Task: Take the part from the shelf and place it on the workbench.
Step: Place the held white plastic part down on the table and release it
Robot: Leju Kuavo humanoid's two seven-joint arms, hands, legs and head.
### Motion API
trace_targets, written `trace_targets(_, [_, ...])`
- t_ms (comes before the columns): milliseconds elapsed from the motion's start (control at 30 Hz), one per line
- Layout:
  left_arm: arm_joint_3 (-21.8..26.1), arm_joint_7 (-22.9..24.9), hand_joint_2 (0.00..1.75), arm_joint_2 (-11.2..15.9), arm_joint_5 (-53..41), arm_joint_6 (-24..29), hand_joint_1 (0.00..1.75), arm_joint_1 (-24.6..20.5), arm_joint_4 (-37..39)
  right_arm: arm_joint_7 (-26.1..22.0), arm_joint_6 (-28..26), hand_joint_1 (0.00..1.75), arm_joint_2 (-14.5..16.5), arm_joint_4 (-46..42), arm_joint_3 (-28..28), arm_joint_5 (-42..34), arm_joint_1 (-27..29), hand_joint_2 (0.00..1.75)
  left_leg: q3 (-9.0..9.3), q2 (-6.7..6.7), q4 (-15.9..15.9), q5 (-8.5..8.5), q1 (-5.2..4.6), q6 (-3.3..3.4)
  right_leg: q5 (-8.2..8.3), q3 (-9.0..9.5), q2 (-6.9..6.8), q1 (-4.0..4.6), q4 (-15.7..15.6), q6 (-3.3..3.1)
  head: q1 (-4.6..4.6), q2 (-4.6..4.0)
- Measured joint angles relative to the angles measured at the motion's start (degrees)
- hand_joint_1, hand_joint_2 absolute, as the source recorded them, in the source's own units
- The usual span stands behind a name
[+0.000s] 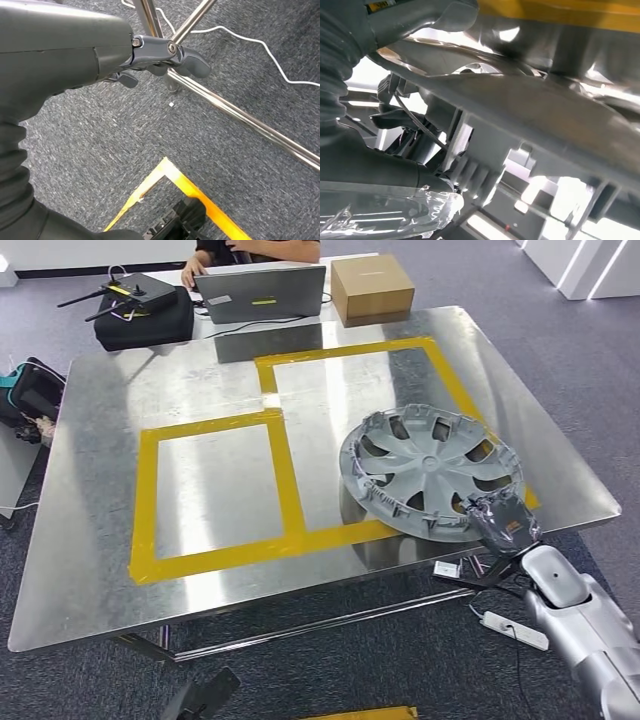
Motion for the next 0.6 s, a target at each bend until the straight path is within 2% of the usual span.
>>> trace_targets(467, [0.3, 0.0, 1.75, 0.1, -0.8, 0.3, 0.0, 0.1, 0.0, 0.4, -0.3, 1.75, -2.5, 4.1, 1.0, -1.2, -2.2, 1.75, 0.0, 0.0, 0.0, 0.0, 0.0, 0.01, 0.0, 0.01, -0.04, 0.0, 0.0, 0.0, 0.01, 0.0])
trace_targets(600, [1.1, 0.0, 1.75, 0.0, 0.3, 0.3, 0.0, 0.0, 0.0, -0.3, -0.3, 0.0, -2.6, 4.0, 1.1, -0.8, -2.2, 1.75, 0.0, -0.01, 0.0, 0.0, 0.0, 0.01, 0.0, 0.01, -0.03, 0.0, 0.0, 0.0, 0.0, 0.0])
